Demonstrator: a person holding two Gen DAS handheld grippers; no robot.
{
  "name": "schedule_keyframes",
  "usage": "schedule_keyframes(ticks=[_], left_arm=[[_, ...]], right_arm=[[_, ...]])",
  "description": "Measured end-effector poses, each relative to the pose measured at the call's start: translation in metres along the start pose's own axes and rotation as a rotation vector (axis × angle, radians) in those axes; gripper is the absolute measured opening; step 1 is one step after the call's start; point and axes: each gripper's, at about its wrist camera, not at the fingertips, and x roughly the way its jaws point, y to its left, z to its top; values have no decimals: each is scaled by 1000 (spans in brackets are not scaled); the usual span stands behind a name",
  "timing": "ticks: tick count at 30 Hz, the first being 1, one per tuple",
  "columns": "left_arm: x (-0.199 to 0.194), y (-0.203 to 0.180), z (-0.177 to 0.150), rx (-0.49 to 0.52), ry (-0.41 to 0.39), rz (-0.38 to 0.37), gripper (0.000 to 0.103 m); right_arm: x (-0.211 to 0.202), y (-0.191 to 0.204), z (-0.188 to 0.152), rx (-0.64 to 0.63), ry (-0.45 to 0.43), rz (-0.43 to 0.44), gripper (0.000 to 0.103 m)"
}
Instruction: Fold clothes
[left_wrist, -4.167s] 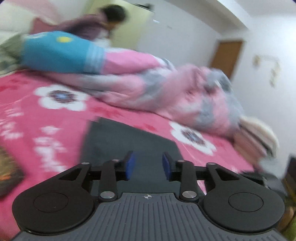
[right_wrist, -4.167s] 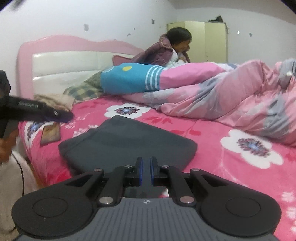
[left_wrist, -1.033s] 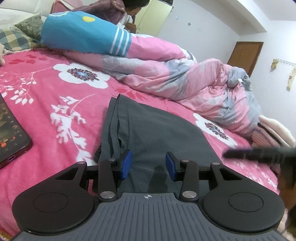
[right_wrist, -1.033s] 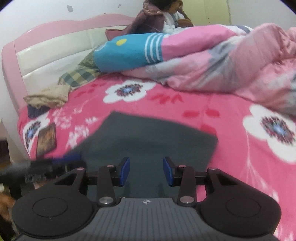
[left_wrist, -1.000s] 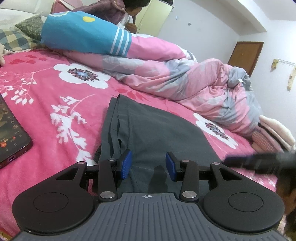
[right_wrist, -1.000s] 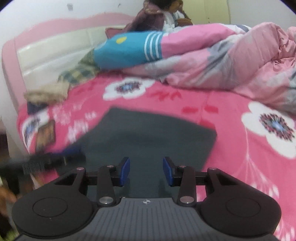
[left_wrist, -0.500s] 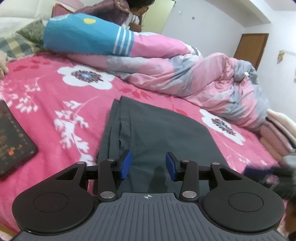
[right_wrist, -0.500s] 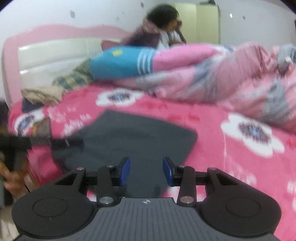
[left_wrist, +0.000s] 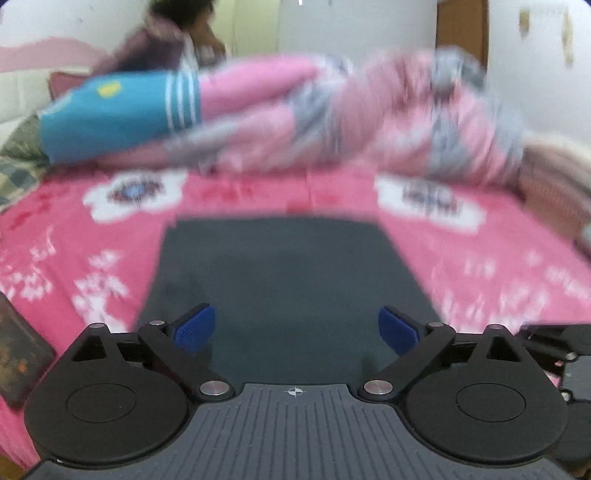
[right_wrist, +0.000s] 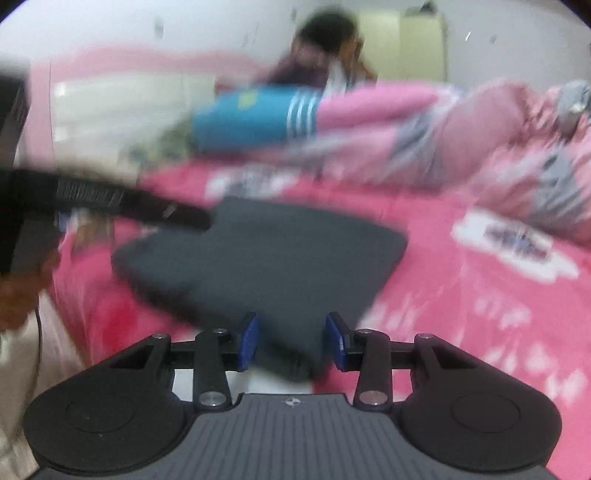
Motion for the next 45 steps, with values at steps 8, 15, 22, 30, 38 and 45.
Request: schedule_keyframes(ticks=[8, 15, 22, 30, 38, 45], left_arm=[[18, -9, -3, 2, 107, 81, 103], [21, -14, -3, 18, 124, 116, 103], [23, -18, 0, 25, 149, 136, 103], [24, -22, 0, 30, 163, 158, 103], [25, -24, 1, 28, 174, 173, 103], [25, -24, 1, 13, 184, 183, 103]], right_arm=[[-21, -23, 10, 65, -27, -105, 43], [-9, -39, -2, 135, 38, -223, 43], [5, -56, -6, 225, 97, -366, 100], [2, -67, -12, 273, 101, -335, 103], [2, -67, -10, 284, 110, -336, 103], [2, -65, -9, 279, 127, -351, 103]])
